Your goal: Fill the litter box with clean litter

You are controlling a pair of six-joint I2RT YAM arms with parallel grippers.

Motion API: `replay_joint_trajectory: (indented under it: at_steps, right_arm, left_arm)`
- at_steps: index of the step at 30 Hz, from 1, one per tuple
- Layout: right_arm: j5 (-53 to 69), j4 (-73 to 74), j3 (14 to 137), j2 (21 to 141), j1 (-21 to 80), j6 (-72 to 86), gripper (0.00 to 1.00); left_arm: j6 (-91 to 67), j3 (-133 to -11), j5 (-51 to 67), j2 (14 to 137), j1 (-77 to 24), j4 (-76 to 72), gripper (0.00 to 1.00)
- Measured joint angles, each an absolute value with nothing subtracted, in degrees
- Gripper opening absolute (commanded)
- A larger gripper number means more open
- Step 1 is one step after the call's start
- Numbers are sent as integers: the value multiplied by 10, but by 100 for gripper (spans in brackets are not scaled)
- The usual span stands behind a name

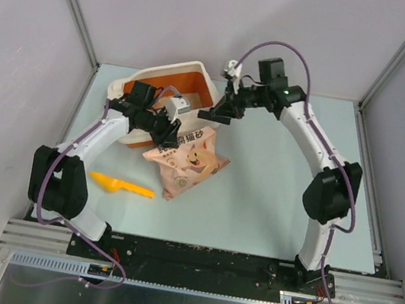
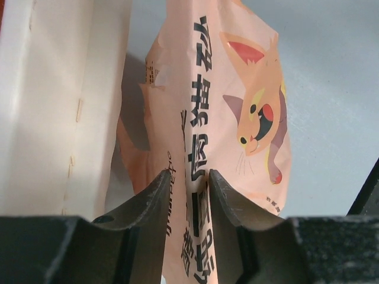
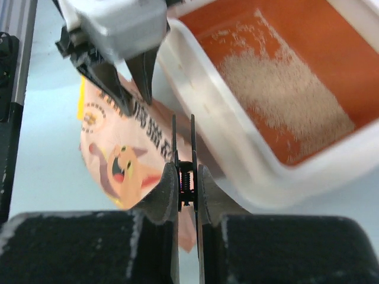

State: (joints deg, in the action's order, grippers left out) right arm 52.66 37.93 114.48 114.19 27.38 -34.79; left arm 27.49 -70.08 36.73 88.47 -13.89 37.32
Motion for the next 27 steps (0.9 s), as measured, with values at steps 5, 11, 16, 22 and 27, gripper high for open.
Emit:
replay_joint_trajectory:
  at_steps: [5,11,16,22,27]
  right_arm:
    - [513,360,993,1041,209,-308,0]
    - [484,312,756,960,63,-136,0]
    - [456,244,626,958,-23,11,0]
    - [453,167,558,963,-35,125,16]
    - [439,137,557,989,-42,140,32]
  left_arm:
    - [275,-706,369,891,-139,375,34]
    - [274,-716,369,896,-139,377,35]
    - [269,-728,369,901,-139,378,35]
    - [259,-731,369,907,-139,377,36]
    - [253,-732,369,920,-141,376,37]
